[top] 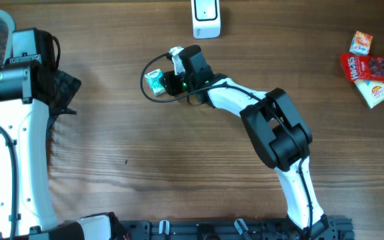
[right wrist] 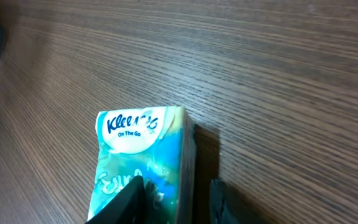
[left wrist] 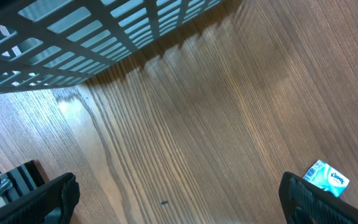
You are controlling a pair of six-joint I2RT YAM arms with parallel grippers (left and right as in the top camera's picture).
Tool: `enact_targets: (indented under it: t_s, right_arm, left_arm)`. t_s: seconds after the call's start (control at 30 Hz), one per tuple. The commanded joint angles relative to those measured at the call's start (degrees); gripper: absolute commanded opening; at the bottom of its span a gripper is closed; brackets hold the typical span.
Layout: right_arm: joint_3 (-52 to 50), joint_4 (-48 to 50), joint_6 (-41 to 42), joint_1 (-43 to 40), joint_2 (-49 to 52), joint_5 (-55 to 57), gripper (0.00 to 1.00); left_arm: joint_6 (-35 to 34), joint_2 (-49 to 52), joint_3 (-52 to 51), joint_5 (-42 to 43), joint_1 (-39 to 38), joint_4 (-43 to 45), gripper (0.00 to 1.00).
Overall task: Scan the item barcode
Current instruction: 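Reach the right gripper to the teal tissue pack and grasp it, then lift the teal tissue pack and hold it up to the scanner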
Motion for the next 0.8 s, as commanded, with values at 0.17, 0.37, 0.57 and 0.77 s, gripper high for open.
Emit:
enact_targets:
  t_s: [0.17,0.37,0.57,0.77]
  right_arm:
    - [0.3,-2.0,5.1,-1.9,-1.2,-0.1,0.04]
    - [0.3,-4.5,12.6,-10.3,-6.3,-25.3,0.04]
    - [0.2,-6.1,24.1,-17.5,-6.3,-42.8,0.04]
    - [0.2,4.3,40.9,-23.1,-6.3,-59.6,0.04]
  left_arm:
    - [-0.5,0.0,-0.3,-0.3,0.3,0.0,1.00]
    - [-0.5,0.0,-0.3,-0.3,0.3,0.0,1.00]
    - [-0.5,0.0,-0.3,-0.3,0.3,0.0,1.00]
    - [-0.5,0.0,-0.3,-0.3,0.3,0.0,1.00]
